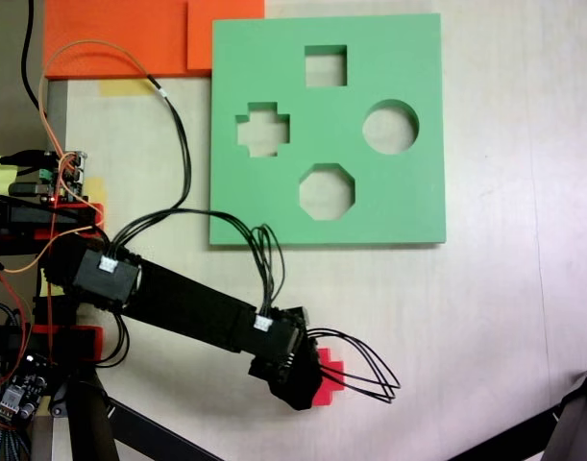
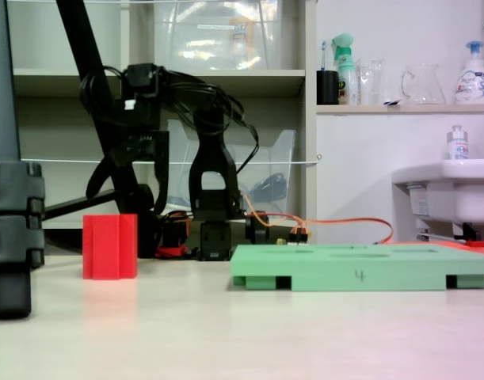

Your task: Put the cross columnar block into the corresponding hole

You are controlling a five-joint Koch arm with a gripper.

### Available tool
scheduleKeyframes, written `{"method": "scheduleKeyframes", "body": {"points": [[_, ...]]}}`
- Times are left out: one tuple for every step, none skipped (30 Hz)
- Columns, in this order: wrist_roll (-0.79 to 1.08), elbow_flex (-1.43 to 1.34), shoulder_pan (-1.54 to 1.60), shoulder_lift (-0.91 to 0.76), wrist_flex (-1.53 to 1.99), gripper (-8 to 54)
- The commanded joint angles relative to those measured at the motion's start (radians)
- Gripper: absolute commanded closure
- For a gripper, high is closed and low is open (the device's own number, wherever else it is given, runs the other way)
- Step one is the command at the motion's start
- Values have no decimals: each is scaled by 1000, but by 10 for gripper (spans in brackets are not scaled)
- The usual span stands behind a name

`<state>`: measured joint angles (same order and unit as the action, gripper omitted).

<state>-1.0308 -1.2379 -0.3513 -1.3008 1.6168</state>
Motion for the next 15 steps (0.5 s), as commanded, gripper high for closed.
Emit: {"method": "scheduleKeyframes", "body": {"points": [[-12, 34, -17, -8, -44, -68], [-12, 34, -18, -2, -54, -67], [-14, 34, -20, 3, -63, -67], [-17, 34, -25, 17, -72, -67], [-21, 32, -28, 28, -83, -67], [-25, 32, -29, 41, -95, -66], [-26, 32, -31, 49, -103, -66], [-29, 32, -31, 58, -117, -66], [-31, 32, -31, 69, -127, -65], [-31, 32, -31, 75, -135, -65], [-34, 32, -32, 83, -147, -65], [-40, 32, -34, 92, -156, -65], [-48, 32, -35, 100, -163, -65], [-55, 32, -35, 103, -164, -65], [-63, 32, -37, 109, -166, -65]]}}
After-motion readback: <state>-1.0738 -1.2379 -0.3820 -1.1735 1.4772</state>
